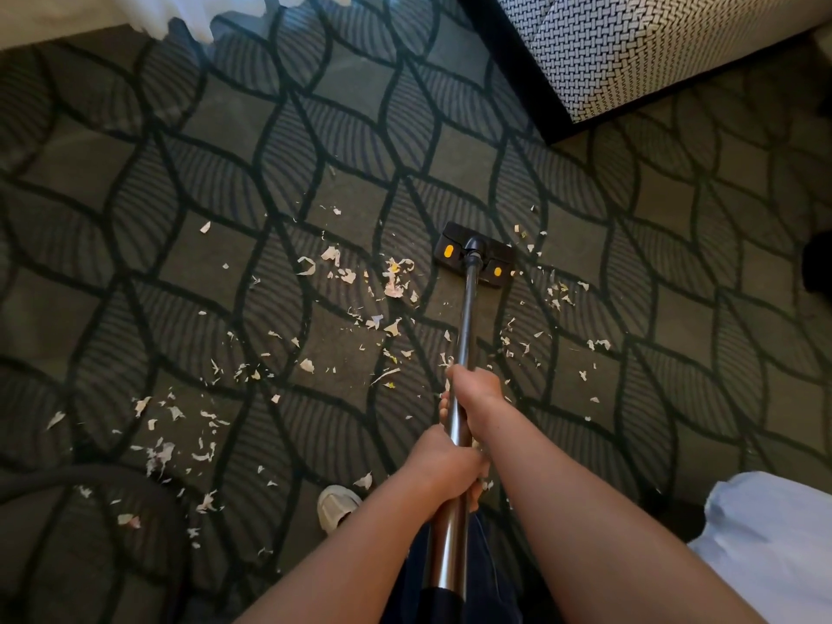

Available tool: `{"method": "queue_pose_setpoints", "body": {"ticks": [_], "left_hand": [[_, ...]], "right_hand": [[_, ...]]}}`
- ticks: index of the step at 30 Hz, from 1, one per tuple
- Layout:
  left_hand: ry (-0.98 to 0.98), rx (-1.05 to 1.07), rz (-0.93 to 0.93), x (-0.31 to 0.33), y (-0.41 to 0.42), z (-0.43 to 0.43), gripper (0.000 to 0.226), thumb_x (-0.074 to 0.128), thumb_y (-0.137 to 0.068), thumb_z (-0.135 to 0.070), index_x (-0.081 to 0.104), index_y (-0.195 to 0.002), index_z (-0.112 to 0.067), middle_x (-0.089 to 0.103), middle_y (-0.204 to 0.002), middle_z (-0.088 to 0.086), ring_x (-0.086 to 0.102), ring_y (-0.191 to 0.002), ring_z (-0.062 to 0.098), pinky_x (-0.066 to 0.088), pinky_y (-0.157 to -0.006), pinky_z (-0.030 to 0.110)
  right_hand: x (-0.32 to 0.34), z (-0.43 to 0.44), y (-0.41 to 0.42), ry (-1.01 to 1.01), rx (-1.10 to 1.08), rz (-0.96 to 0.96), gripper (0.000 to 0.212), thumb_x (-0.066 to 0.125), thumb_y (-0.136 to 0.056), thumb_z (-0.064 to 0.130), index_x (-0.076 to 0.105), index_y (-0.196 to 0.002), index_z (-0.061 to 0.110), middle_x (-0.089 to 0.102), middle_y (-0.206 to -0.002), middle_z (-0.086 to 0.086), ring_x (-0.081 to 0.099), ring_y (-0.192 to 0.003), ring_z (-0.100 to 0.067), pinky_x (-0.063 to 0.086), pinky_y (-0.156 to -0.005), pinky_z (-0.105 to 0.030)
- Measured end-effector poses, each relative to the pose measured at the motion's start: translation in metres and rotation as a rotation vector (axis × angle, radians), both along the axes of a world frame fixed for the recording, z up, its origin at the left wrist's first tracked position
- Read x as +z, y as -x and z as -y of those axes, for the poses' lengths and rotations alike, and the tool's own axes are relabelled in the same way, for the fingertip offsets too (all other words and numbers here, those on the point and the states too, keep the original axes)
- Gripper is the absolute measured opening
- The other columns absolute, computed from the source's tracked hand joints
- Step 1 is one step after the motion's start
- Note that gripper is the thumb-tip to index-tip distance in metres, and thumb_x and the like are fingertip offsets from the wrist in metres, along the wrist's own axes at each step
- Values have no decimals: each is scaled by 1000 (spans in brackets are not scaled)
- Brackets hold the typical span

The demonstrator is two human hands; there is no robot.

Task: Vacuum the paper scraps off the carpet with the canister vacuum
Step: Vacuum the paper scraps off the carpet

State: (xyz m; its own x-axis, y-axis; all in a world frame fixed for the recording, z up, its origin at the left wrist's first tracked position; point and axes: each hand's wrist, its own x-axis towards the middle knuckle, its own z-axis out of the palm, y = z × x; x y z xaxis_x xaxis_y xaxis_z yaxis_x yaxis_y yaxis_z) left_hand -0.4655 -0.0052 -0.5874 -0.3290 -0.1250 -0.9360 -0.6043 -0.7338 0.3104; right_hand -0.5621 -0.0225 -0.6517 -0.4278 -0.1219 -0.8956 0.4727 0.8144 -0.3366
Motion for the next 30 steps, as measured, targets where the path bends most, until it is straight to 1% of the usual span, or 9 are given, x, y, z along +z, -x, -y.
{"method": "queue_pose_setpoints", "body": {"ticks": [5,8,11,15,19,23,27,30], "left_hand": [[1,2,10,1,-9,-7,29,61,-84,-5,52,-112,-5,58,-65,6,54,-48,14,51,-50,28],[22,10,5,4,-10,-8,23,59,-86,-4,55,-108,-5,57,-62,5,53,-46,14,50,-48,27],[50,8,-1,7,-9,-12,17,59,-86,-7,57,-103,-4,57,-61,5,53,-46,15,50,-49,27],[104,-1,-26,13,-2,-12,26,62,-86,-9,56,-111,-6,59,-64,5,55,-47,14,50,-48,26],[166,-30,-71,19,18,-3,17,62,-88,-11,56,-104,-11,59,-65,4,56,-47,13,51,-49,26],[171,-57,-117,16,47,10,26,65,-88,-11,53,-111,-12,62,-74,5,56,-49,12,51,-53,26],[208,-69,-155,8,89,26,25,65,-87,-9,55,-110,-11,61,-73,4,56,-49,11,52,-51,26],[189,-68,-161,0,125,36,19,64,-88,-9,55,-105,-12,61,-72,4,55,-49,10,51,-50,25]], "right_hand": [[3,-7,-9,22,-1,-11,25,50,-98,13,52,-121,3,52,-69,-10,49,-50,-17,45,-42,-25],[4,-9,-11,32,-17,-17,23,50,-98,13,53,-118,4,52,-68,-9,49,-50,-17,44,-42,-25],[5,-10,-11,59,-49,-48,24,52,-95,11,54,-117,2,51,-65,-9,49,-47,-18,42,-42,-24],[15,-8,-2,111,-71,-71,22,53,-94,11,57,-115,4,52,-65,-9,49,-46,-18,42,-40,-23],[27,0,22,141,-113,-102,20,53,-95,14,56,-114,6,53,-68,-10,49,-48,-17,43,-41,-24],[36,11,55,160,-115,-152,23,54,-98,16,55,-119,10,55,-71,-9,51,-52,-15,45,-41,-23],[28,24,99,187,-135,-157,30,53,-98,17,52,-127,11,54,-72,-8,50,-50,-13,45,-40,-22],[16,34,135,180,-146,-170,29,54,-97,18,54,-125,10,54,-69,-7,50,-49,-15,45,-40,-23]]}}
